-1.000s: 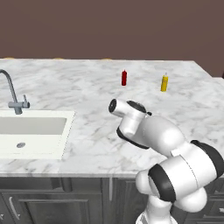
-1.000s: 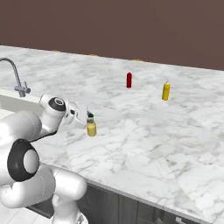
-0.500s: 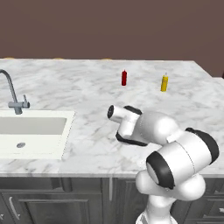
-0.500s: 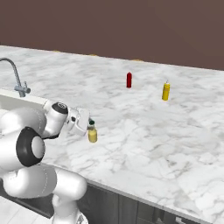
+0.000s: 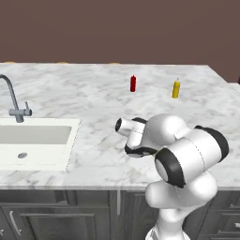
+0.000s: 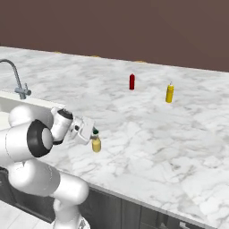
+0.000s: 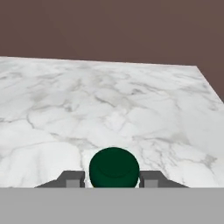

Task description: Move the mustard and mayonnaise from the cabinet to the dining counter.

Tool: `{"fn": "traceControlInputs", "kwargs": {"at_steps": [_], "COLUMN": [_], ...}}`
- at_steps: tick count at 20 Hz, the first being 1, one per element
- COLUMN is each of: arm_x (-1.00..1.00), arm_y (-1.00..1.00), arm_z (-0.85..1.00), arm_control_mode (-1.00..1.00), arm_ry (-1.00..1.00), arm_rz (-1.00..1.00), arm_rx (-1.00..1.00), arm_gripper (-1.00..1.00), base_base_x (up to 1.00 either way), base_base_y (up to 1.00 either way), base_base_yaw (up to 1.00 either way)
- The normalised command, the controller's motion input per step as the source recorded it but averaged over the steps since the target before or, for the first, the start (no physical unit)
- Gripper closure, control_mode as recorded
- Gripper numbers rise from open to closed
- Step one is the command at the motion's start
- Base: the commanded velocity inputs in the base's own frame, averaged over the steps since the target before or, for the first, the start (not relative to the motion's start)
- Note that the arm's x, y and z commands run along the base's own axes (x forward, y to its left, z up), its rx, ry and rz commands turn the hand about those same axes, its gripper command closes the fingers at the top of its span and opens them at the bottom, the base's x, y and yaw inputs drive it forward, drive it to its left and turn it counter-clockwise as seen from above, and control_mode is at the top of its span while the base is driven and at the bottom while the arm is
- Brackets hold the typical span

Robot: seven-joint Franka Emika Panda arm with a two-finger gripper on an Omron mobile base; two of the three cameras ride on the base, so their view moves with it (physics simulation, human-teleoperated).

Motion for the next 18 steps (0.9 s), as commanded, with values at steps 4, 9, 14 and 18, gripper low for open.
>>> {"fn": "traceControlInputs", "kwargs": {"at_steps": [4, 9, 14, 18], "arm_x": [0.01, 0.05, 0.02, -0.09], "arm_y": [-0.02, 0.00, 0.00, 0.00], "arm_z": [-0.43, -0.46, -0.50, -0.36], "arm_control_mode": [-1.00, -1.00, -1.00, -1.00], "arm_ry": [-0.01, -0.01, -0.01, -0.06], "arm_rz": [-0.09, -0.09, -0.09, -0.09], "arm_rx": [0.00, 0.00, 0.00, 0.00], "arm_gripper": [1.00, 1.00, -1.00, -1.00], "base_base_x": [0.00, 0.00, 0.00, 0.00], "base_base_y": [0.00, 0.00, 0.00, 0.00], "base_base_yaw": [0.00, 0.00, 0.00, 0.00]}}
